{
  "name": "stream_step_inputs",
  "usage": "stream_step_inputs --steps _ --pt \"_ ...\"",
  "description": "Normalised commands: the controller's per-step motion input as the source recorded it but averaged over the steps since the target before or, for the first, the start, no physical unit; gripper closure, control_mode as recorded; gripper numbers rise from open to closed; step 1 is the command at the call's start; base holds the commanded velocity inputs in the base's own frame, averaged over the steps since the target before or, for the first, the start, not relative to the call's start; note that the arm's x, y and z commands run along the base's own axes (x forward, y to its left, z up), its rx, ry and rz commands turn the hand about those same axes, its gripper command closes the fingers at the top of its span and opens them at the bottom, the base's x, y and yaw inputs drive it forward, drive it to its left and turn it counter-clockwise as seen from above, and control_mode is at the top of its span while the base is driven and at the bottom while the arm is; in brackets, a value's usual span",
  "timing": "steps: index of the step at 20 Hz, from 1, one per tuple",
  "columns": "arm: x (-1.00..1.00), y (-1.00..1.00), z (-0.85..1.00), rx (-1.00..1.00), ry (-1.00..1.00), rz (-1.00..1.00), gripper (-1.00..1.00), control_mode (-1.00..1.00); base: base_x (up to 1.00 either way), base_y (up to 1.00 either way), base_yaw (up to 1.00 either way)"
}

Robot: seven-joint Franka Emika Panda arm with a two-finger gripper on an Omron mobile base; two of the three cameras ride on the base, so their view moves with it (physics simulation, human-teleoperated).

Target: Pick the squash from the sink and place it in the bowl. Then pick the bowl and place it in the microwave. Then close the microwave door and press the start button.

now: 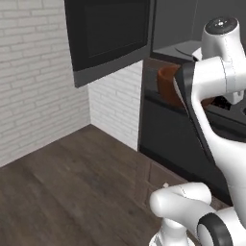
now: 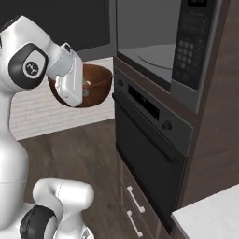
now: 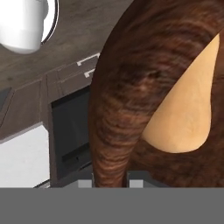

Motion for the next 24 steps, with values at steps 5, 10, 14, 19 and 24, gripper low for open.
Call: stream_step_inputs --steps 5,10,14,19,24 --pt "0.00 0.00 0.00 0.00 0.00 0.00 1.00 1.00 0.72 -0.15 -0.04" --pt "0.00 0.00 0.00 0.00 0.00 0.00 1.00 1.00 0.43 -0.06 -0.23" --pt "0.00 0.00 0.00 0.00 0.00 0.00 1.00 1.00 0.27 0.00 -0.32" --pt "0.00 0.00 0.00 0.00 0.00 0.00 1.00 1.00 0.11 0.11 -0.26" --pt "0.00 0.00 0.00 0.00 0.00 0.00 1.00 1.00 0.01 0.07 -0.04"
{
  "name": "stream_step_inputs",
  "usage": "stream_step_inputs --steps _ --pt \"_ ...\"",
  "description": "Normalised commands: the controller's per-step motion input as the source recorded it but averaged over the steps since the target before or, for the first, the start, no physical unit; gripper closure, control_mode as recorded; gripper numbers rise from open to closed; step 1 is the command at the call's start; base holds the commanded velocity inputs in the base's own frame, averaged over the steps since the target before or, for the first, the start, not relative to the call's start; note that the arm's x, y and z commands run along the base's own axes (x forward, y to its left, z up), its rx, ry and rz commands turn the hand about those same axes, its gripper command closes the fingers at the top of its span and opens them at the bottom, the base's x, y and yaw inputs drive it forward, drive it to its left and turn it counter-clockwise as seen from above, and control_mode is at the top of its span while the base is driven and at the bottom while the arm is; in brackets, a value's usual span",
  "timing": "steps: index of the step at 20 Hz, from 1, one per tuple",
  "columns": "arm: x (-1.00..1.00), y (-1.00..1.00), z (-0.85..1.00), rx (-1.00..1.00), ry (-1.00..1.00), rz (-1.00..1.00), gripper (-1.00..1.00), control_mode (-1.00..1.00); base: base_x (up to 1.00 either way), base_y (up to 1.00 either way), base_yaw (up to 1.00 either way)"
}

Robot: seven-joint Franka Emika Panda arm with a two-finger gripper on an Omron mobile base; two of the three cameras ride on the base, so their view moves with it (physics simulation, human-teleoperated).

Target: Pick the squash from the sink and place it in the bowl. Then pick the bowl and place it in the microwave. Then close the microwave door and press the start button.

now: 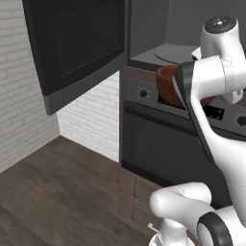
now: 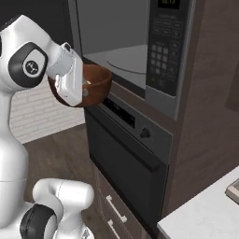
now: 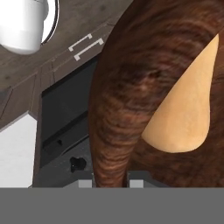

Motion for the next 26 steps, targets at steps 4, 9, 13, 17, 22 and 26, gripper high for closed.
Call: stream_step_inputs --steps 4,9,13,17,22,26 --pt "0.00 0.00 0.00 0.00 0.00 0.00 1.00 1.00 0.00 0.14 0.00" --pt "0.00 0.00 0.00 0.00 0.00 0.00 1.00 1.00 0.00 0.15 -0.03" --pt "-0.03 0.01 0.18 0.00 -0.10 -0.04 1.00 -1.00 0.00 0.08 -0.04" --pt "-0.28 0.00 0.60 0.00 -0.33 -0.09 1.00 -1.00 0.00 0.00 0.00" --pt "0.07 0.01 0.42 0.00 -0.15 -0.18 1.00 -1.00 0.00 0.00 0.00" --pt "0.38 0.00 0.16 0.00 -0.01 -0.17 1.00 -1.00 0.00 0.00 0.00"
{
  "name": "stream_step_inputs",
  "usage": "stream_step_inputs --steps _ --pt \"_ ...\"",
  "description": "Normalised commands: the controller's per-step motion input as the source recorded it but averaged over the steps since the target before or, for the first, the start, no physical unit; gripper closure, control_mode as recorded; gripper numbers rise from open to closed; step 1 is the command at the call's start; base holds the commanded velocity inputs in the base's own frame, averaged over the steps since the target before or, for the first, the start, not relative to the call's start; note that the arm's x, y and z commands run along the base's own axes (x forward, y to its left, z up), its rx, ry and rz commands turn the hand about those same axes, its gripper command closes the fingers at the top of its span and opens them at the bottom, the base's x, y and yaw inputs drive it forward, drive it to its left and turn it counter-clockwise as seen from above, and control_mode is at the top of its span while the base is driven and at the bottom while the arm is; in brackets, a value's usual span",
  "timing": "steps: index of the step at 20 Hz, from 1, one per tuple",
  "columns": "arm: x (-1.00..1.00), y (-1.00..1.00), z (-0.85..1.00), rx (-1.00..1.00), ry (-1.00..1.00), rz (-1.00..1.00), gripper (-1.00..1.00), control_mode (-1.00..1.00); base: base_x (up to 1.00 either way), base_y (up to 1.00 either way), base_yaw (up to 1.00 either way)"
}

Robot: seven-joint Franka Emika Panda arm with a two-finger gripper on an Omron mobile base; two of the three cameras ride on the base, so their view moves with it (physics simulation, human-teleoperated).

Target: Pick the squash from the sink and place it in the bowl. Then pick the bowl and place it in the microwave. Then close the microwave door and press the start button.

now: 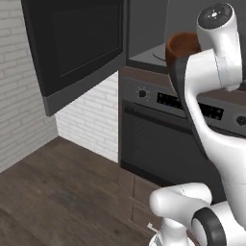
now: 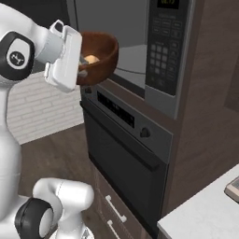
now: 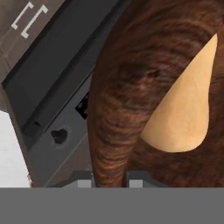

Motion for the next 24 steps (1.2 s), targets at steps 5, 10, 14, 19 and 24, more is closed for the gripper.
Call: stream_step_inputs --steps 5,10,14,19,24 --pt "0.51 -0.02 0.01 0.00 -0.01 -0.06 1.00 -1.00 0.00 0.00 0.00" --pt "0.68 -0.04 0.00 0.00 -0.05 -0.07 1.00 -1.00 0.00 0.00 0.00" --pt "0.51 -0.05 0.00 0.00 -0.06 -0.14 1.00 -1.00 0.00 0.00 0.00" --pt "0.33 -0.19 0.00 0.00 -0.03 -0.15 1.00 -1.00 0.00 0.00 0.00" --pt "0.22 -0.39 0.00 0.00 0.00 -0.07 1.00 -1.00 0.00 0.00 0.00"
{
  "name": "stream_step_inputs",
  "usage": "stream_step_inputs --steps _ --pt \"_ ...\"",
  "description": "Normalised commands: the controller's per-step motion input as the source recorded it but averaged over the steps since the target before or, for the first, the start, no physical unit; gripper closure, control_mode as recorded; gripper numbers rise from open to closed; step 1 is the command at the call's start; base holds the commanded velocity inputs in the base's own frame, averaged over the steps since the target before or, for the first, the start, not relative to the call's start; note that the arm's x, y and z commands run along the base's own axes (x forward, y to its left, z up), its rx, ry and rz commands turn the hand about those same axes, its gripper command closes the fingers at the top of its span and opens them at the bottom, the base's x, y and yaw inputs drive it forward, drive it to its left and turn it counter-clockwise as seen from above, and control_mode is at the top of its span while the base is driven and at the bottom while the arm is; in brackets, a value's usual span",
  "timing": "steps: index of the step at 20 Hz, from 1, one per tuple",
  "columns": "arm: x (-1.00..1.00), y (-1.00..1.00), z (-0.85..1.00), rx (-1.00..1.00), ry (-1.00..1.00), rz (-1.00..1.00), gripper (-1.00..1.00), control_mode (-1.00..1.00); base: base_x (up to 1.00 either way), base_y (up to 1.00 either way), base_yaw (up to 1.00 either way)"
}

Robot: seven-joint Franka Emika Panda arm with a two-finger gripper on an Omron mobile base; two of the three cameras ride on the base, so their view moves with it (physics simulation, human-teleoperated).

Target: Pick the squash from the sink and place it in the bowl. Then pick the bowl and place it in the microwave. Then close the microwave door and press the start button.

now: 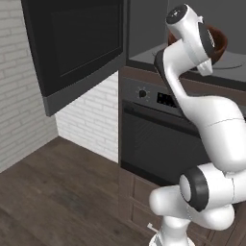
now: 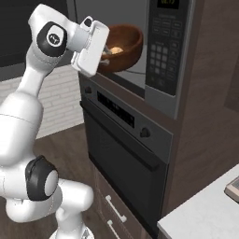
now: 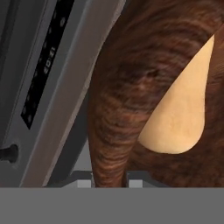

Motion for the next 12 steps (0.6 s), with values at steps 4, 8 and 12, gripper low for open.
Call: stream_step_inputs --steps 4,8,12 --pt "0.14 -0.24 0.00 0.03 -0.11 0.00 1.00 -1.00 0.00 0.00 0.00" --pt "0.33 -0.28 0.00 0.04 -0.19 0.00 1.00 -1.00 0.00 0.00 0.00" --pt "0.44 -0.16 -0.01 0.01 -0.09 0.00 1.00 -1.00 0.00 0.00 0.00"
